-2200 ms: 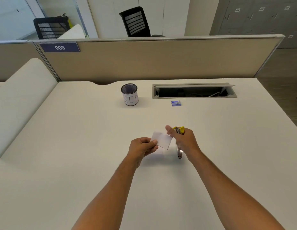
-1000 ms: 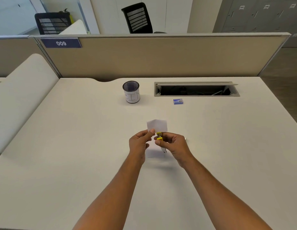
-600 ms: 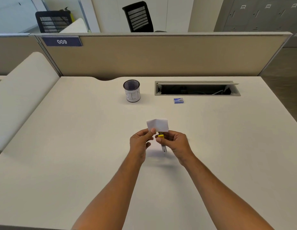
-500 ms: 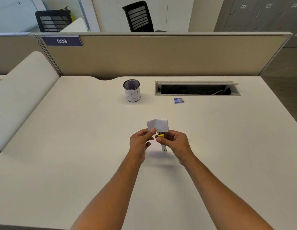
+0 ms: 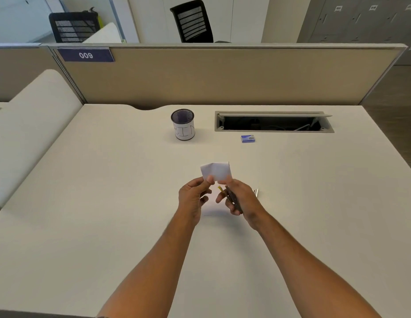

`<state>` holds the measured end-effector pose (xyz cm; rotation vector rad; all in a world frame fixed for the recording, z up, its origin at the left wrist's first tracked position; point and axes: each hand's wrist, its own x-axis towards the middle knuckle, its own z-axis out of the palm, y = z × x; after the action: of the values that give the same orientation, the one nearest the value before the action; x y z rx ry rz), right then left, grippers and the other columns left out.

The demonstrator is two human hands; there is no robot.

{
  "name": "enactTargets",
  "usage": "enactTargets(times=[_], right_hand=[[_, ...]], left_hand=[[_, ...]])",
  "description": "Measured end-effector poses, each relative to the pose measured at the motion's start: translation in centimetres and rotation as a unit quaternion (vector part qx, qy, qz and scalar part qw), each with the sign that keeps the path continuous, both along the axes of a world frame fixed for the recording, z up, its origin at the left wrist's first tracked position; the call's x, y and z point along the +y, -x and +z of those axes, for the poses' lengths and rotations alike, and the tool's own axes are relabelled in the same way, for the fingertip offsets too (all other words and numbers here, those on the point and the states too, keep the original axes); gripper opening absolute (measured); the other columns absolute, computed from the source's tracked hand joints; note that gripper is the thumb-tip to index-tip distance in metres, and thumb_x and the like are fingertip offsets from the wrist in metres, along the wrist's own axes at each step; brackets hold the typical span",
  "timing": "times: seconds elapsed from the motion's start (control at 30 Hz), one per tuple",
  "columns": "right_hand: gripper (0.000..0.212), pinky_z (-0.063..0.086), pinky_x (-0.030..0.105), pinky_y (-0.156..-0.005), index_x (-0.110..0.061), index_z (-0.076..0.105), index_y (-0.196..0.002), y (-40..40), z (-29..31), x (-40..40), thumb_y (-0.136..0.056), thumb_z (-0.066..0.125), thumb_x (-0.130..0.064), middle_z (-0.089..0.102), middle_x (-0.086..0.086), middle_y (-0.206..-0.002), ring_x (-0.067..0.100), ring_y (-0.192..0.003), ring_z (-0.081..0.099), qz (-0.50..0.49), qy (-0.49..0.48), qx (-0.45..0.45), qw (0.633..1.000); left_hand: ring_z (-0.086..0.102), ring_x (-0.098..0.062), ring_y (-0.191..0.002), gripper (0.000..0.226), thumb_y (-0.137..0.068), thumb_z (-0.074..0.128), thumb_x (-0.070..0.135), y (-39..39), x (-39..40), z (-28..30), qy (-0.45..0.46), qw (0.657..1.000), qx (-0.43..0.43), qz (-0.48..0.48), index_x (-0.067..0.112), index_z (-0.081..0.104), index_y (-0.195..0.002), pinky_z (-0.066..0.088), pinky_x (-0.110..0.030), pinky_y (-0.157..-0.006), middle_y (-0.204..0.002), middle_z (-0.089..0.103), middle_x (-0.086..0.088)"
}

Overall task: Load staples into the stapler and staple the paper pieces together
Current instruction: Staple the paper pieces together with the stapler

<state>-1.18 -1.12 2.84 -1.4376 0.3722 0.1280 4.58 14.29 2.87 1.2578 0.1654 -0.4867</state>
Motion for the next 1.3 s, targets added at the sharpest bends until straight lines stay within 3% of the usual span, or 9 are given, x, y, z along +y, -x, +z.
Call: enactTargets(times=[0.1,0.23,0.37,0.7,0.9,1.0,1.13,1.23,1.3], right_hand=[[0.063,0.036,0.025,-0.048,-0.018,0.072,-0.121,0.0,-0.7,-0.3,-0.102,0.035,-0.065,0.069,0.008,-0.084,0.013,-0.059,0.049,0.005,-0.06,0.005,0.998],[0.06,0.038,0.027,-0.053,-0.015,0.074,-0.118,0.0,-1.1,-0.4,-0.099,0.043,-0.063,0.06,0.003,-0.08,0.014,-0.064,0.049,0.005,-0.087,-0.006,0.996],[0.06,0.039,0.027,-0.052,-0.01,0.073,-0.118,-0.1,-1.2,-0.4,-0.096,0.052,-0.062,0.064,0.006,-0.084,0.014,-0.065,0.052,-0.005,-0.122,-0.029,0.992],[0.049,0.045,0.028,-0.06,-0.02,0.077,-0.112,0.1,-1.0,0.1,-0.082,0.074,-0.059,0.071,0.004,-0.092,0.016,-0.071,0.056,-0.032,-0.072,-0.062,0.995],[0.047,0.05,0.025,-0.064,-0.027,0.077,-0.106,0.0,-0.9,0.4,-0.075,0.078,-0.062,0.07,0.001,-0.089,0.009,-0.073,0.059,-0.028,-0.008,-0.083,0.996],[0.037,0.05,0.021,-0.063,-0.028,0.078,-0.109,0.0,-0.8,0.3,-0.08,0.079,-0.051,0.074,-0.003,-0.091,0.006,-0.072,0.06,-0.024,-0.009,-0.102,0.994],[0.032,0.057,0.025,-0.071,-0.031,0.078,-0.112,0.0,-0.8,0.4,-0.082,0.079,-0.044,0.077,0.001,-0.106,0.007,-0.087,0.067,-0.025,-0.019,-0.109,0.994],[0.026,0.056,0.025,-0.072,-0.028,0.077,-0.115,0.0,-1.0,0.5,-0.089,0.077,-0.029,0.077,0.0,-0.104,0.011,-0.086,0.067,-0.029,-0.031,-0.106,0.993],[0.025,0.055,0.022,-0.07,-0.029,0.078,-0.112,0.0,-0.9,0.6,-0.087,0.079,-0.032,0.077,-0.002,-0.097,0.01,-0.08,0.068,-0.033,-0.037,-0.098,0.994]], left_hand=[[0.058,-0.011,-0.064,0.034,-0.062,0.09,0.041,-0.1,0.0,-0.1,-0.002,1.0,0.004,0.006,0.015,0.08,-0.081,0.043,-0.031,-0.067,-0.076,0.068,0.0],[0.057,-0.012,-0.063,0.033,-0.062,0.09,0.038,-0.2,0.1,-0.3,0.002,1.0,0.012,0.018,0.014,0.08,-0.081,0.043,-0.03,-0.066,-0.074,0.069,0.0],[0.057,-0.011,-0.063,0.034,-0.061,0.09,0.039,-0.2,0.0,-0.4,0.005,1.0,0.012,0.015,0.014,0.081,-0.081,0.043,-0.03,-0.065,-0.076,0.07,0.0],[0.053,-0.014,-0.066,0.01,-0.076,0.087,0.025,-0.2,-0.5,-0.2,0.014,0.997,0.038,0.058,0.017,0.081,-0.078,0.04,-0.03,-0.065,-0.084,0.073,-0.002],[0.053,-0.014,-0.064,0.015,-0.075,0.088,0.025,0.2,-0.6,-0.4,-0.02,0.997,0.021,0.071,0.014,0.081,-0.081,0.042,-0.03,-0.063,-0.075,0.071,0.0],[0.056,-0.013,-0.064,0.016,-0.075,0.088,0.025,0.3,-0.7,-0.4,-0.031,0.997,0.014,0.064,0.014,0.08,-0.083,0.043,-0.032,-0.065,-0.07,0.068,0.001],[0.056,-0.016,-0.068,0.016,-0.076,0.087,0.025,0.2,-0.9,-0.3,-0.032,0.997,0.016,0.071,0.015,0.08,-0.085,0.046,-0.036,-0.07,-0.073,0.071,0.0],[0.055,-0.016,-0.069,0.018,-0.077,0.087,0.026,0.2,-1.0,-0.3,-0.024,0.997,0.018,0.071,0.013,0.079,-0.086,0.045,-0.036,-0.071,-0.075,0.07,0.001],[0.054,-0.016,-0.068,0.017,-0.076,0.087,0.026,0.2,-1.1,-0.3,-0.024,0.997,0.019,0.069,0.014,0.079,-0.085,0.044,-0.037,-0.072,-0.073,0.068,0.002]])
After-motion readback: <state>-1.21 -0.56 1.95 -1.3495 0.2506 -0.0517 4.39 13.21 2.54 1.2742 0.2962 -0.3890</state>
